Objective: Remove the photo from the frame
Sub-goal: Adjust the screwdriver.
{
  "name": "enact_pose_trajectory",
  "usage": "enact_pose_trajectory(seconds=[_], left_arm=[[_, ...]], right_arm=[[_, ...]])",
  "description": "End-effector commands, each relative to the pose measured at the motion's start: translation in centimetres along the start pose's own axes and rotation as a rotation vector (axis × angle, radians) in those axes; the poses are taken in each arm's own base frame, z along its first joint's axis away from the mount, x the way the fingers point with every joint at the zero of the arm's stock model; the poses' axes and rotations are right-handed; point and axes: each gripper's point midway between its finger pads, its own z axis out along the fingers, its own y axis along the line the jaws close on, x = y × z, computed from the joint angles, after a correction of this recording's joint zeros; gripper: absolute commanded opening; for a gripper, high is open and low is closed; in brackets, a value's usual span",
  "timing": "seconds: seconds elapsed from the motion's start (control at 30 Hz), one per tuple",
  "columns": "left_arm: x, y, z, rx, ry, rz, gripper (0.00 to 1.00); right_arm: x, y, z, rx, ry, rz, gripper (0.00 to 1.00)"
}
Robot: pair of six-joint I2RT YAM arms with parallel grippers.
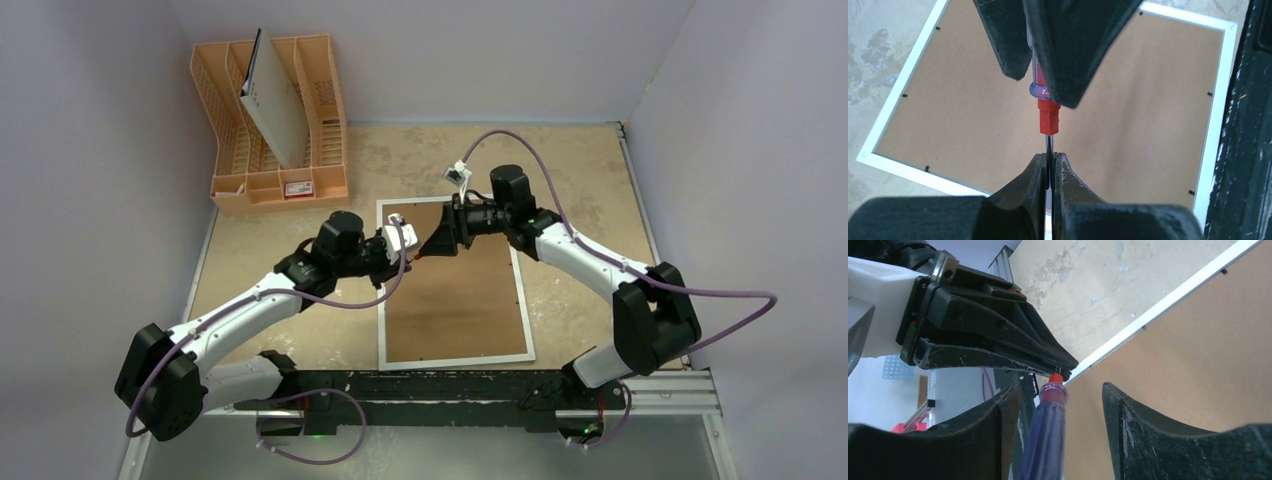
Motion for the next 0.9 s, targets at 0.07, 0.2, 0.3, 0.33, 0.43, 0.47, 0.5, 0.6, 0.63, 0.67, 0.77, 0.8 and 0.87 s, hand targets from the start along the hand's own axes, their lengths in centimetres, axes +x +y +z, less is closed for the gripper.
enact_pose_trajectory(seconds=[0.07, 0.2, 0.3, 0.33, 0.43, 0.47, 0.5, 0.6, 0.63, 0.67, 0.77, 0.8, 0.87], left_arm=[[-1.5, 0.4, -1.1, 0.016, 0.033, 0.15, 0.0], [-1.5, 0.5, -0.9, 0.032, 0.057, 0.166, 0.0], [-1.9, 0.7, -0.8, 0.029, 0.051, 0.173, 0.0], [-2.0, 0.8, -0.7, 0.026, 0.046, 0.176, 0.0], [-2.1, 1.0, -0.5, 0.022, 0.052, 0.176, 0.0], [-2.1, 1.1, -0.4, 0.022, 0.057, 0.176, 0.0], [-2.1, 1.2, -0.4, 0.019, 0.06, 0.176, 0.0], [-2.2, 1.4, -0.4, 0.01, 0.061, 0.183, 0.0], [-2.2, 1.4, -0.4, 0.01, 0.06, 0.184, 0.0], [-2.3, 1.4, -0.4, 0.009, 0.058, 0.185, 0.0], [-2.2, 1.4, -0.3, 0.017, 0.062, 0.185, 0.0], [-2.1, 1.3, -0.3, 0.022, 0.064, 0.187, 0.0], [-2.0, 1.2, -0.2, 0.031, 0.069, 0.194, 0.0]], right_arm=[[-0.2, 1.5, -1.4, -0.077, 0.085, 0.003, 0.62], [-0.1, 2.3, -1.6, -0.121, 0.119, -0.006, 0.56], [-0.1, 1.9, -1.5, -0.11, 0.136, -0.013, 0.54], [0.0, 1.7, -1.4, -0.11, 0.144, -0.004, 0.54], [0.1, 1.5, -1.2, -0.122, 0.158, 0.014, 0.5], [0.1, 1.5, -1.1, -0.123, 0.161, 0.02, 0.47], [0.1, 1.5, -1.0, -0.129, 0.164, 0.023, 0.46], [0.2, 1.4, -1.0, -0.13, 0.17, 0.03, 0.42], [0.2, 1.4, -0.9, -0.13, 0.173, 0.034, 0.41], [0.3, 1.3, -0.9, -0.131, 0.175, 0.036, 0.4], [0.3, 1.4, -0.8, -0.142, 0.176, 0.035, 0.38], [0.2, 1.4, -0.7, -0.141, 0.174, 0.035, 0.38], [0.1, 1.4, -0.6, -0.142, 0.171, 0.038, 0.38]])
